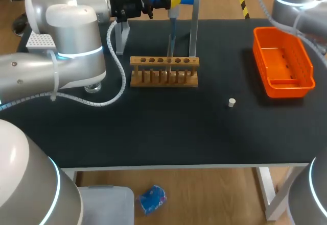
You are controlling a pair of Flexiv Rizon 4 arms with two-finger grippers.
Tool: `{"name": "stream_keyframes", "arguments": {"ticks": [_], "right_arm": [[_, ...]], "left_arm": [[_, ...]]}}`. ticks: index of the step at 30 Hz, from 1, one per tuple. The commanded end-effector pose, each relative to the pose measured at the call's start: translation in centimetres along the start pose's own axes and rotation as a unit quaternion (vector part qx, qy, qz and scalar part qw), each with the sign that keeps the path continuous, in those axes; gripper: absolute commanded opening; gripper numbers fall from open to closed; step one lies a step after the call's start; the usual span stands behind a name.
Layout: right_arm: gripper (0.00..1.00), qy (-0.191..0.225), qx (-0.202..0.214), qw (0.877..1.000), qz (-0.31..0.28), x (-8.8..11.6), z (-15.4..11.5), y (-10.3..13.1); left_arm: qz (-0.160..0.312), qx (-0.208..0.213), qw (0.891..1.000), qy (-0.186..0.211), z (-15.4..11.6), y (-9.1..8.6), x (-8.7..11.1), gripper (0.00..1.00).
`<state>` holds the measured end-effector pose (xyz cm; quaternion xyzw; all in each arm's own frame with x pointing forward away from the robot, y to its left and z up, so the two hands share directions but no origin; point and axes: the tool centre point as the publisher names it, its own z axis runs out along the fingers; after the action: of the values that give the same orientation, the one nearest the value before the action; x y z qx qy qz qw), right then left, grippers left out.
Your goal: Invert the test tube, pick up the pipette, mount the tip to pipette, aspirate from beaker and dispense into the tube, eject the tip, return the pipette, and cap with the stopper.
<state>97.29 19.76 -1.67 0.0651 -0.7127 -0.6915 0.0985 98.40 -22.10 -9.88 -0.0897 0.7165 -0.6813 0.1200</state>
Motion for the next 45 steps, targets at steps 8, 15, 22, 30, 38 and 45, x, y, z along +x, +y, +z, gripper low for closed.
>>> {"name": "stream_keyframes", "arguments": {"ticks": [8, 15, 22, 30, 38, 45], "right_arm": [[0.0, 0.0, 0.011, 1.0, -0.019, 0.1, -0.3, 1.9], [0.0, -0.007, 0.017, 0.999, -0.033, 0.8, -1.2, 3.3], [1.0, -0.011, 0.045, 0.998, -0.049, 2.8, -3.6, 4.6], [1.0, -0.041, 0.132, 0.988, -0.065, 4.6, -7.5, 3.3], [1.0, -0.069, 0.188, 0.978, -0.061, 5.9, -11.0, -0.7], [1.0, -0.061, 0.229, 0.97, -0.049, 6.3, -11.9, -5.3]], "left_arm": [[0.0, 0.001, 1.0, -0.003, 0.1, -0.2, 0.1, 0.0], [0.0, 0.001, 1.0, -0.003, 0.1, -0.2, 0.1, 0.0], [0.0, 0.001, 1.0, -0.003, 0.1, -0.2, 0.1, 0.0], [0.0, 0.001, 1.0, -0.003, 0.1, -0.2, 0.1, 0.0], [0.0, 0.001, 1.0, -0.003, 0.1, -0.2, 0.1, 0.0], [0.0, 0.001, 1.0, -0.003, 0.1, -0.2, 0.1, 0.0]]}}
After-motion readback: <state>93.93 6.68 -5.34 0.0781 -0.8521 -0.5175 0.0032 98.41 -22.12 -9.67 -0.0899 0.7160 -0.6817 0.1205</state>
